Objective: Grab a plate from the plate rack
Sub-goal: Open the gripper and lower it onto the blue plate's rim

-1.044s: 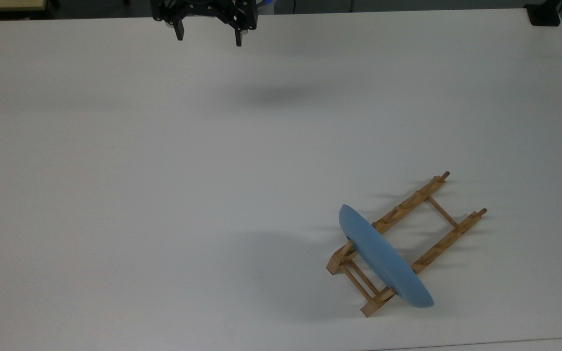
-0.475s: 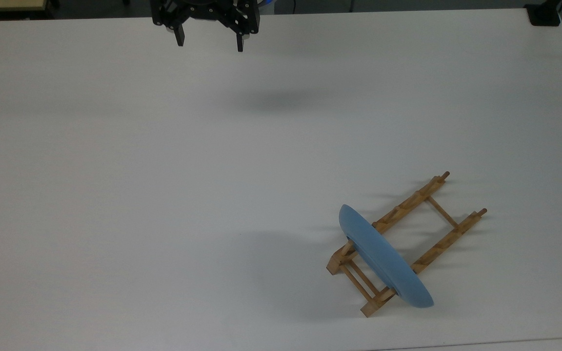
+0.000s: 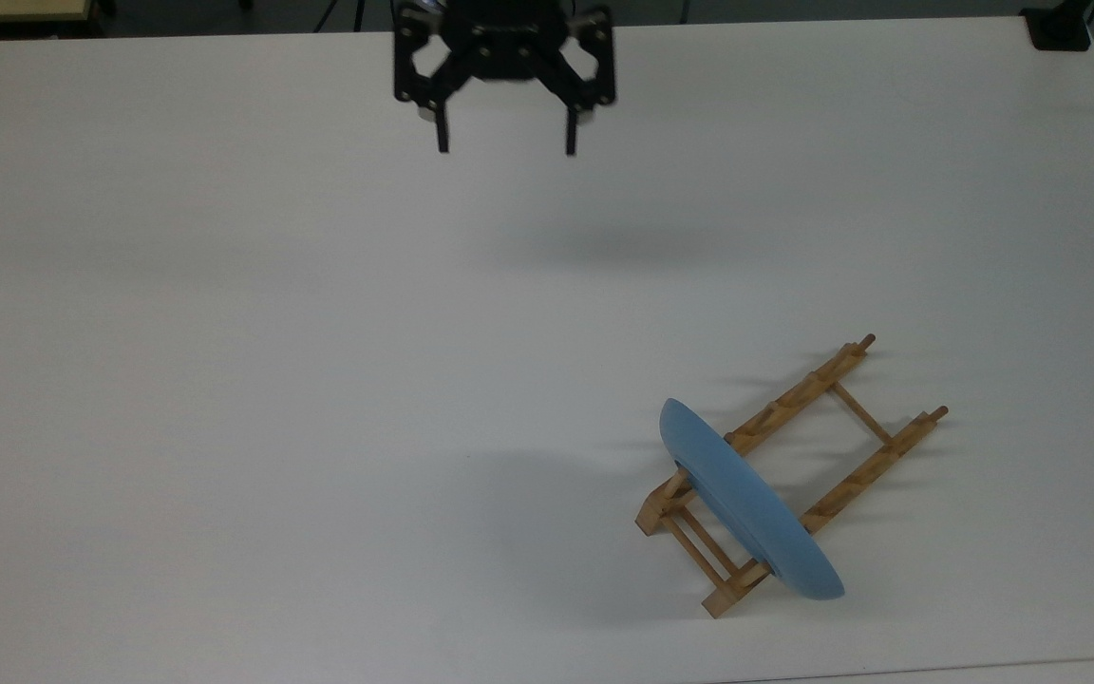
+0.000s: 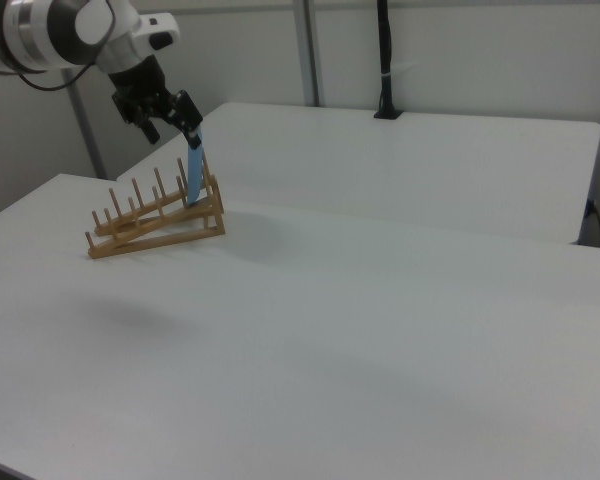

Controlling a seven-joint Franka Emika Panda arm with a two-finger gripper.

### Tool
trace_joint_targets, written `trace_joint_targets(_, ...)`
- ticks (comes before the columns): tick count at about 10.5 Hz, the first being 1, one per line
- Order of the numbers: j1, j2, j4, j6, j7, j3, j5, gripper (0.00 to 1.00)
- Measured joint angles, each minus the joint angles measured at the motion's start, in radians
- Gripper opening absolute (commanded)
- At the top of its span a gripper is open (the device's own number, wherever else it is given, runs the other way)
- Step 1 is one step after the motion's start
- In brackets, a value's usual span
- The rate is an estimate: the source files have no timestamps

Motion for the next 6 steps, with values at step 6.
trace_joint_targets(6,0.142,0.222,0.112,0.321,0.434,0.001,-0.387,0.86)
